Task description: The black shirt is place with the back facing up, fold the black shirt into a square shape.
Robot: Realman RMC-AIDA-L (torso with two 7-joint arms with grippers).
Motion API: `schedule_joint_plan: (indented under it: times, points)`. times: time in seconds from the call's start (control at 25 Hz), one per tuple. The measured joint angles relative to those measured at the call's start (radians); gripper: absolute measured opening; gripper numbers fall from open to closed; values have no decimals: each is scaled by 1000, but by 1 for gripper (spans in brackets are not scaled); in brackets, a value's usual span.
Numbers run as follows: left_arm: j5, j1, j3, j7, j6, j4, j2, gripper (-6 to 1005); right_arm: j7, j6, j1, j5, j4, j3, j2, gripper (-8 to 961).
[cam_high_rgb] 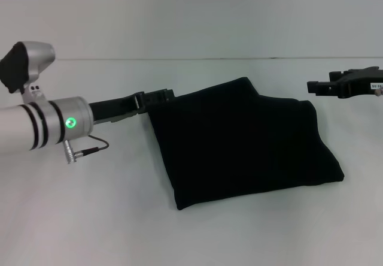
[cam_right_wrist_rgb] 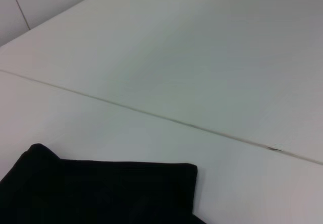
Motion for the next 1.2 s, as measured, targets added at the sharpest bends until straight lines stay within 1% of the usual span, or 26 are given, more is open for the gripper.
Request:
schedule_joint_plan:
  times: [0.08, 0.2, 0.4, 0.52, 0.68, 0.84, 1.2]
  points:
    - [0, -21, 5, -7, -37, -9, -5, 911, -4, 1, -2, 0, -1, 0, 0, 719]
    - [6, -53, 8, -20, -103, -36, -6, 910, -12, 1, -3, 1, -1, -1, 0, 719]
    - [11, -67, 56, -25, -222, -54, -8, 908, -14, 6, -7, -2, -1, -7, 0, 719]
    - [11, -74, 71, -25, -262, -60, -9, 906, -15, 6, -9, -3, -1, -7, 0, 719]
    - [12, -96, 82, -22, -273, -81, -9, 905, -15, 6, -12, -5, 1, -7, 0, 719]
    - [12, -119, 111, -26, -270, -91, -11, 903, -22, 7, -12, -5, 5, -8, 0, 719]
    - [12, -130, 127, -30, -294, -102, -12, 899, -27, 8, -11, -6, 6, -9, 3, 718]
